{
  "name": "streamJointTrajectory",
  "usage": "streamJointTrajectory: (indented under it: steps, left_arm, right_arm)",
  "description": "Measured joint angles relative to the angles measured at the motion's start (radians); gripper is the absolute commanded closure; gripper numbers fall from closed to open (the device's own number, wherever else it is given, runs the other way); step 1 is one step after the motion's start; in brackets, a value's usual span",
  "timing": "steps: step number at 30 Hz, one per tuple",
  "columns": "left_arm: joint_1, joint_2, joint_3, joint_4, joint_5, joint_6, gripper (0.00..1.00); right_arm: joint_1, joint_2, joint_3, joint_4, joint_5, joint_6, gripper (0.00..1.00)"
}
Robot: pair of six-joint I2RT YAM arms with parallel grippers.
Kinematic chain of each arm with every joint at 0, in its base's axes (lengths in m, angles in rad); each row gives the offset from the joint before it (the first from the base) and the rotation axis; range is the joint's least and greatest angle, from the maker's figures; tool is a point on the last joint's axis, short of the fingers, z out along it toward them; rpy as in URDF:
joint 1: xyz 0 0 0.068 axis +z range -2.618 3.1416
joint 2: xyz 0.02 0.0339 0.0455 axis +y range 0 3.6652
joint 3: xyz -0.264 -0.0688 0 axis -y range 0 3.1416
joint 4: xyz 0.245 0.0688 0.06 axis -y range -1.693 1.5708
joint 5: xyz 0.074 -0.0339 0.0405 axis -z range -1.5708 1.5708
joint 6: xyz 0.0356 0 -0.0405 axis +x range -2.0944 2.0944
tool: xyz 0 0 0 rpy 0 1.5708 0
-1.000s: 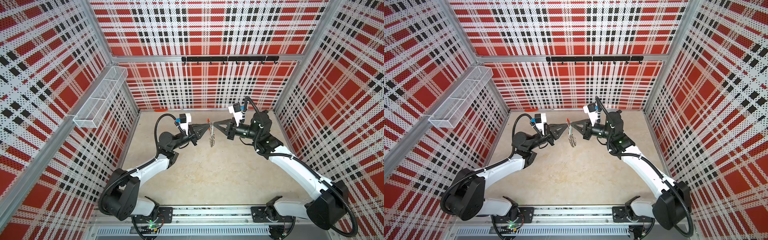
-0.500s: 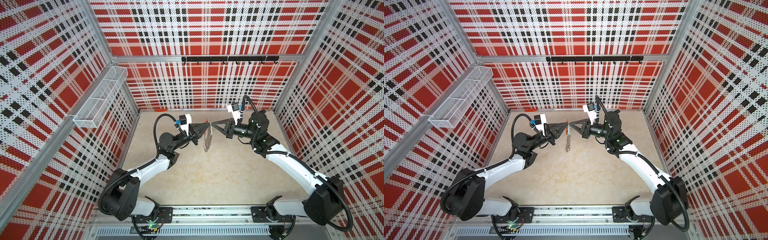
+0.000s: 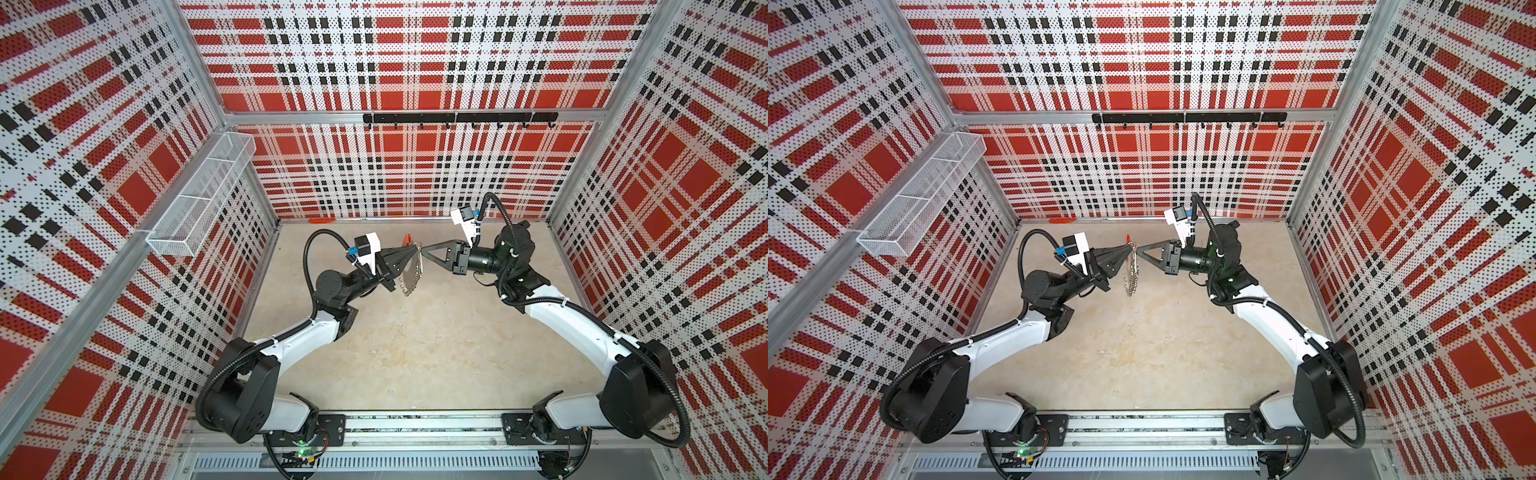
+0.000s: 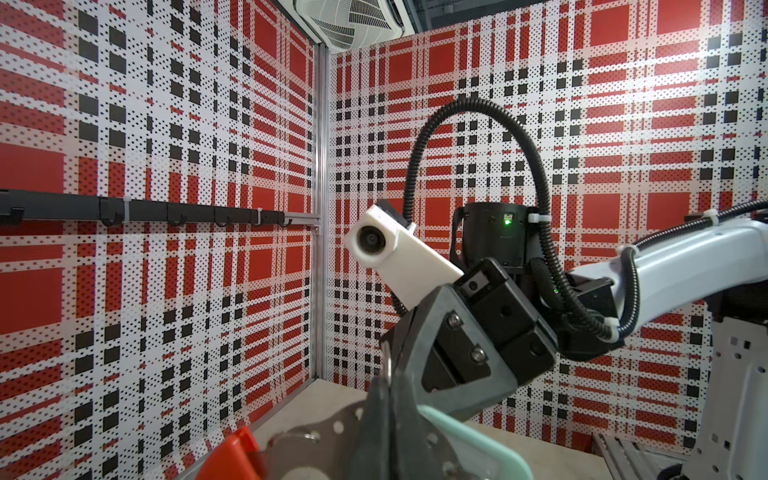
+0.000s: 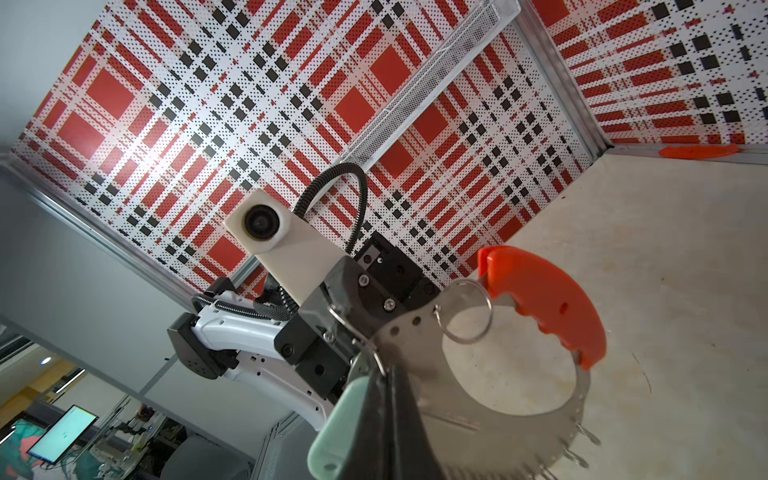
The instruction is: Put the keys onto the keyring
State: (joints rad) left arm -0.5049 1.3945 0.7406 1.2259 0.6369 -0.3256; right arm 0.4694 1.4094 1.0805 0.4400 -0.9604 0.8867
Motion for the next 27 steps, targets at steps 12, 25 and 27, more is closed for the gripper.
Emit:
streamJointTrajectory:
  steps: [12, 25, 27]
  left_arm:
    - [-0.013, 0.022, 0.000, 0.126, 0.040, -0.084, 1.00]
    - [-0.009, 0.072, 0.008, 0.259, 0.066, -0.254, 1.00]
    - [-0.005, 0.079, 0.018, 0.260, 0.063, -0.280, 1.00]
  right_arm:
    - [-0.065, -0.009, 0.009, -0.093, -0.004, -0.005, 0.58]
    - [-0.056, -0.138, 0.122, -0.371, 0.141, -0.363, 0.46]
    - [-0.029, -0.143, 0.123, -0.347, 0.135, -0.389, 0.47]
